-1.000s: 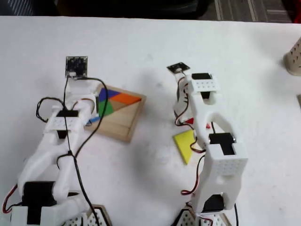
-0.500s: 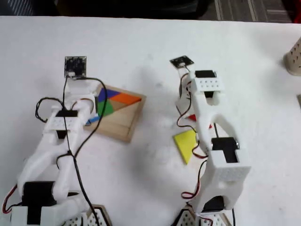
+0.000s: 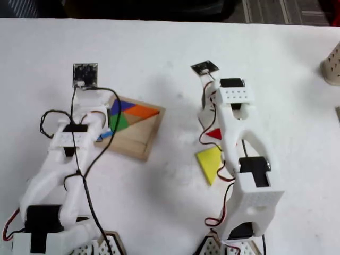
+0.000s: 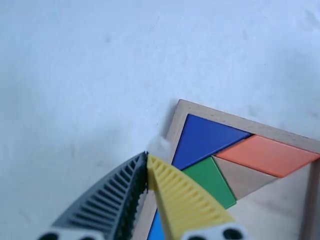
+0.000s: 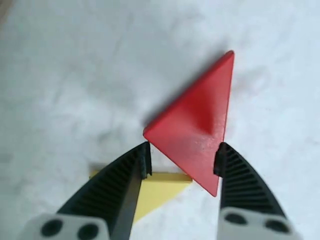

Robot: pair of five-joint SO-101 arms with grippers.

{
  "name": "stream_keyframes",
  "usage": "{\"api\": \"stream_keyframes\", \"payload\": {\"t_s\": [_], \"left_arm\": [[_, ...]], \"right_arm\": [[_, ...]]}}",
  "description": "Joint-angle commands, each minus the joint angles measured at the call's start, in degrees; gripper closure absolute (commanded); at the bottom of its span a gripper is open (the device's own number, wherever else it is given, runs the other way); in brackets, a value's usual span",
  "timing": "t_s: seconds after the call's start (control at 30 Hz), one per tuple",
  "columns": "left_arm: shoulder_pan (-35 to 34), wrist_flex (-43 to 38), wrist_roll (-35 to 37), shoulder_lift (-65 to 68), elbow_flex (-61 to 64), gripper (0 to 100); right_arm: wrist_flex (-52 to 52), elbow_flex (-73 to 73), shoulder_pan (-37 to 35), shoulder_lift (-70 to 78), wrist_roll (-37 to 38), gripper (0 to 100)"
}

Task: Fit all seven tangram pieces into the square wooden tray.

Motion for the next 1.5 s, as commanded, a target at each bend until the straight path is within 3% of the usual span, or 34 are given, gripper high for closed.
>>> {"api": "stream_keyframes", "payload": {"t_s": [0.0, 0.1, 0.4, 0.7, 1.33, 1.47], "left_arm": [[-0.7, -1.3, 0.1, -0.1, -3.3, 98], [-0.7, -1.3, 0.1, -0.1, -3.3, 98], [-0.7, -1.2, 0.1, -0.1, -3.2, 98], [-0.7, -1.2, 0.1, -0.1, -3.1, 98], [-0.7, -1.4, 0.1, -0.1, -3.1, 98], [-0.7, -1.4, 0.1, -0.1, -3.1, 98]], "right_arm": [[0.0, -1.8, -2.0, 0.0, -0.1, 69.9], [-2.7, -1.8, -2.2, 3.8, -0.1, 63.1], [-4.4, -1.8, -1.5, 8.3, 2.0, 63.2], [-5.3, -3.3, -0.6, 8.7, 1.9, 80.2], [-0.1, -5.3, 0.3, 3.5, 1.9, 81.7], [-0.5, -5.3, 0.1, 3.1, 1.9, 86.4]]}}
